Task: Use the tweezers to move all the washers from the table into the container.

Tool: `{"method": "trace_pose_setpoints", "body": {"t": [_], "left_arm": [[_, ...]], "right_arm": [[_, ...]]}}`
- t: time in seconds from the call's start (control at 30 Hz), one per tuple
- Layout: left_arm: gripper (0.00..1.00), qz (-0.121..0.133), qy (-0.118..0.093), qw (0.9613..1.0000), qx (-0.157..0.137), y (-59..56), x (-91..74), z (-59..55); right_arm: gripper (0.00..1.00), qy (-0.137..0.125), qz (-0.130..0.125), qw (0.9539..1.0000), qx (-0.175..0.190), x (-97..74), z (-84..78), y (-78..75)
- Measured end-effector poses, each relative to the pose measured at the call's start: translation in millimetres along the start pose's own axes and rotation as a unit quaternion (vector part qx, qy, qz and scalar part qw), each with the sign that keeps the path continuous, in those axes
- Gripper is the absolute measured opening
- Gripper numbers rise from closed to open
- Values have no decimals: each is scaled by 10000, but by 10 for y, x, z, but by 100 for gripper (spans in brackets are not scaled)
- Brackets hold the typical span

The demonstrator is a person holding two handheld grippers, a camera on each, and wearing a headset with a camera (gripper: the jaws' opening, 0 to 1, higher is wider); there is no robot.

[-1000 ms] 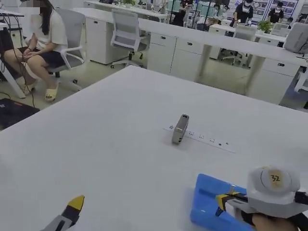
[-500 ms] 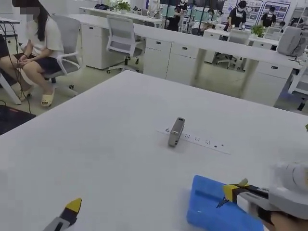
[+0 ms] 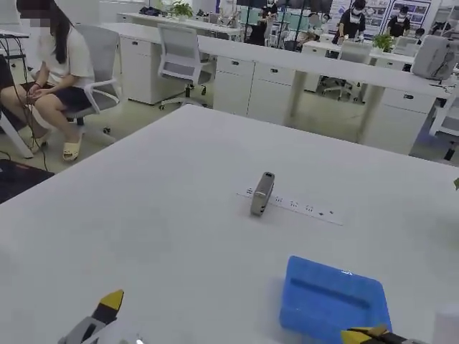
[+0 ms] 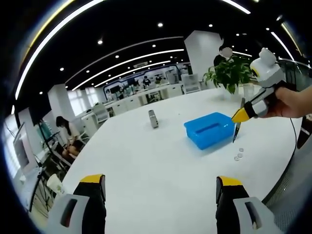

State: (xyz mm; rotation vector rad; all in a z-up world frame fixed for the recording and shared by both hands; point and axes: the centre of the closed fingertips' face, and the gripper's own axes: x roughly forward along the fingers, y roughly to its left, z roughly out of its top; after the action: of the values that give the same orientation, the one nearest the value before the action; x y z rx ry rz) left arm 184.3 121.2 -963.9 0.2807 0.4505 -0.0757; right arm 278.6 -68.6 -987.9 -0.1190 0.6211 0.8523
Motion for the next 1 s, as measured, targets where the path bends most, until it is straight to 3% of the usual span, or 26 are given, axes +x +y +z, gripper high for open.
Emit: {"method": "trace_pose_setpoints", "body": {"t": [0.27, 0.43, 1.0], "left_arm": [[96, 20, 7, 10000, -5, 12, -2, -5], [96, 20, -9, 10000, -13, 14, -4, 0], [96, 25, -38, 10000, -39, 21, -6, 10]], "right_arm": [[2, 320, 85, 9994, -111, 92, -252, 137], [3, 473, 7, 9985, -269, 110, -328, 116], [2, 791, 107, 9961, -376, 72, -383, 191]]}}
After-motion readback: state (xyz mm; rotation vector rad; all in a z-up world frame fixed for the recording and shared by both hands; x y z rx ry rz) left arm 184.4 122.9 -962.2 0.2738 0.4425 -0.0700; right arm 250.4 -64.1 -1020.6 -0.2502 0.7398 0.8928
